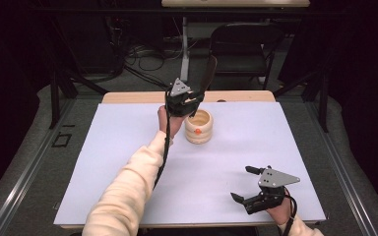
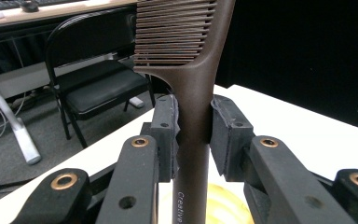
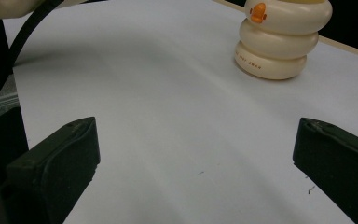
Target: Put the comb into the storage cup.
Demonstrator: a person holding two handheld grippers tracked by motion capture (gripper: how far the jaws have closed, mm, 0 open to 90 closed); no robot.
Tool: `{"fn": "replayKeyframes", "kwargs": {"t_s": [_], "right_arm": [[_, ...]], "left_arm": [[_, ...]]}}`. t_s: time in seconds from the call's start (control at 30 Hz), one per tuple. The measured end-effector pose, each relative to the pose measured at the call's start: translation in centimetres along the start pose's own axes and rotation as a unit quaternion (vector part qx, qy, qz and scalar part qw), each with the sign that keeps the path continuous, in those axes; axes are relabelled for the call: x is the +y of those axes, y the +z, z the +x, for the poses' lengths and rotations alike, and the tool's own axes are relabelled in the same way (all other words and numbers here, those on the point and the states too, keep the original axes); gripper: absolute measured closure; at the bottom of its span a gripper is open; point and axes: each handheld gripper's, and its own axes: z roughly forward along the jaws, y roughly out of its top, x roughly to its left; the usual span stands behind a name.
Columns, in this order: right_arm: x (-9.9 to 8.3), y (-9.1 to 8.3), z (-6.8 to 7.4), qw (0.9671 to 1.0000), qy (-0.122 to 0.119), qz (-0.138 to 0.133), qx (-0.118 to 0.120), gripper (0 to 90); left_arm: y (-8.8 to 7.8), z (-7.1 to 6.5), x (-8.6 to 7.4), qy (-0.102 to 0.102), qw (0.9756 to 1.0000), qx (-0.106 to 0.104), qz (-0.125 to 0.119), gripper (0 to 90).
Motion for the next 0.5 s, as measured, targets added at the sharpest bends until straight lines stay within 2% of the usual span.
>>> {"fn": "replayKeyframes", "kwargs": {"t_s": [0.5], "right_arm": [[0.02,-0.03,0.01,1.0000,-0.001,0.002,0.001,0.1]], "left_arm": [[0.75,0.07,-0.70,-0.014,0.9998,-0.014,0.005,72.3]]}}
